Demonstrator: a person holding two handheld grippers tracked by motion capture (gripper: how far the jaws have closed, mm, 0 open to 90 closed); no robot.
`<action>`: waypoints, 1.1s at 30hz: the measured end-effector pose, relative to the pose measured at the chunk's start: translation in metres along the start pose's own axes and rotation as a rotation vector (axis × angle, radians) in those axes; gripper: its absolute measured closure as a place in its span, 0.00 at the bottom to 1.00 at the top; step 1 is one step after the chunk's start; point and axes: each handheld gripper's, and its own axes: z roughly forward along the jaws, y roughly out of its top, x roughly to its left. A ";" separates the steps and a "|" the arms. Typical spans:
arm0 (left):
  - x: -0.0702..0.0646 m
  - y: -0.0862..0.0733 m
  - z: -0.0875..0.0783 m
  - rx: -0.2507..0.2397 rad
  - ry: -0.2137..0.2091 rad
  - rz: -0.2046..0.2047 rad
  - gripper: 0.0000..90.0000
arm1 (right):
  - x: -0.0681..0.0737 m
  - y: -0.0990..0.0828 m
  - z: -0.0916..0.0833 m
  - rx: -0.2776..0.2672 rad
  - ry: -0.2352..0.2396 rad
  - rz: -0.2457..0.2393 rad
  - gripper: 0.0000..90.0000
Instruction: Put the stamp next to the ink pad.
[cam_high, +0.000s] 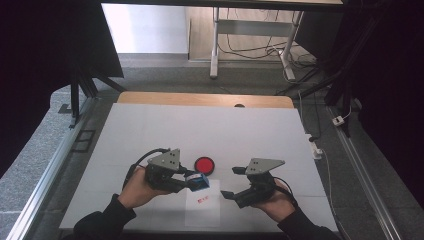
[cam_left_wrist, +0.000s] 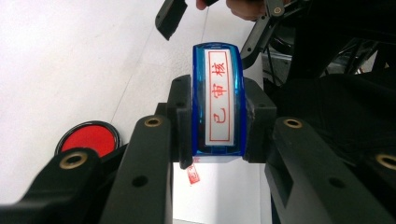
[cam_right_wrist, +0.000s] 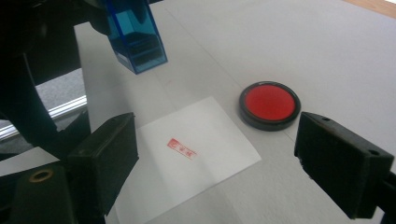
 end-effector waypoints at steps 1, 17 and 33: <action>0.000 0.000 0.000 -0.001 0.002 -0.002 0.77 | 0.000 0.000 -0.001 0.000 -0.009 0.004 0.15; 0.002 -0.004 -0.008 -0.010 0.033 -0.031 0.77 | -0.001 -0.009 -0.024 -0.002 -0.123 0.051 0.09; 0.003 -0.009 -0.014 -0.011 0.065 -0.061 0.77 | -0.001 -0.019 -0.038 0.005 -0.185 0.073 0.04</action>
